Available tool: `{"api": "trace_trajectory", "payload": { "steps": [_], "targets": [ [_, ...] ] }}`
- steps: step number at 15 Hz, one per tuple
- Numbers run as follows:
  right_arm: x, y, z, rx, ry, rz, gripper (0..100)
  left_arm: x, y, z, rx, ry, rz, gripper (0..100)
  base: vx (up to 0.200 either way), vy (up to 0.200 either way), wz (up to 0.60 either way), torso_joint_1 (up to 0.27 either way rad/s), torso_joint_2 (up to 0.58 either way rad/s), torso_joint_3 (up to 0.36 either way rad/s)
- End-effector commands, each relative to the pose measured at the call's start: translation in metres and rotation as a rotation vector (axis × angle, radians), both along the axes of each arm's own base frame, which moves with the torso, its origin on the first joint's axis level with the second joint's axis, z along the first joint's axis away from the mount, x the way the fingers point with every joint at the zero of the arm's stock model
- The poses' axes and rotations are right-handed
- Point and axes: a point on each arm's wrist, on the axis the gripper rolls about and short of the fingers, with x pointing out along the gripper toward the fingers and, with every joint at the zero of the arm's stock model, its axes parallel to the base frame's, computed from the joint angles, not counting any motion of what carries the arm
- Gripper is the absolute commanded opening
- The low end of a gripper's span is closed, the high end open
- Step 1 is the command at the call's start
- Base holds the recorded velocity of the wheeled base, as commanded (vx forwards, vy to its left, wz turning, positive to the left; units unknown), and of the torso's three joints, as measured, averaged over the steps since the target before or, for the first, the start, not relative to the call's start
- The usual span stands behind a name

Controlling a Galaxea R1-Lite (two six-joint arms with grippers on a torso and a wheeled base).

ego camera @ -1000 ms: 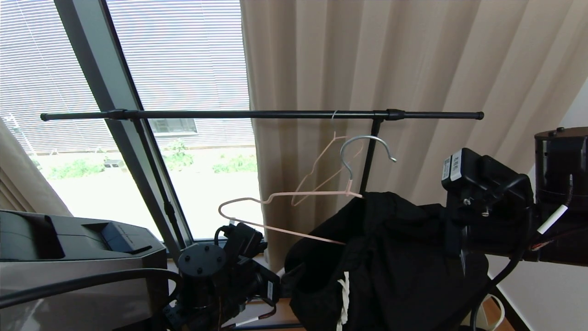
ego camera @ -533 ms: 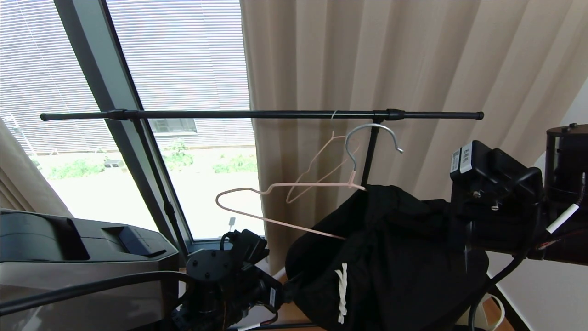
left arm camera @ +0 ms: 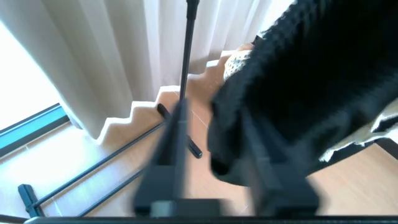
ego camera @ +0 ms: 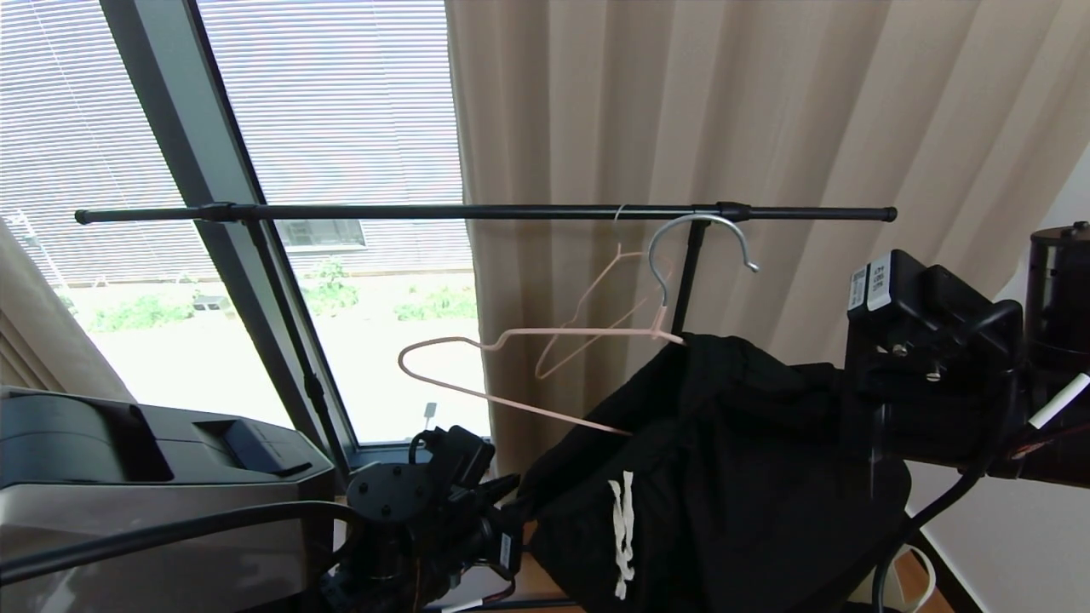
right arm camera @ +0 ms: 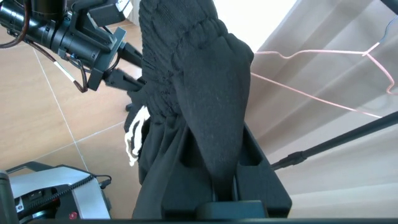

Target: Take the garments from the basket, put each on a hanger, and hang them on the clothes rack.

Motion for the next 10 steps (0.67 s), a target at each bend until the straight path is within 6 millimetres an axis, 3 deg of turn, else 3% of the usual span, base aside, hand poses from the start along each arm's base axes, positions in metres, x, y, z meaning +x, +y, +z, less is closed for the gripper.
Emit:
{"api": "trace_trajectory", "payload": {
  "steps": [1,5,10],
  "targets": [
    [0.002,0.000,-0.001,-0.003,0.004,-0.002,0,0.001,0.000,0.002,-0.006,-0.008,0.004,0,0.000,0.000,0.00,0.000,0.00,0.000],
    [0.015,-0.001,-0.011,-0.023,0.042,-0.034,0,0.009,0.010,0.023,-0.036,-0.076,0.052,0,0.000,0.000,0.00,0.000,0.00,0.000],
    [0.027,-0.007,-0.022,-0.043,0.078,-0.074,0,0.020,0.023,0.029,-0.030,-0.114,0.103,0,0.000,0.000,0.00,0.000,0.00,0.000]
  ]
}}
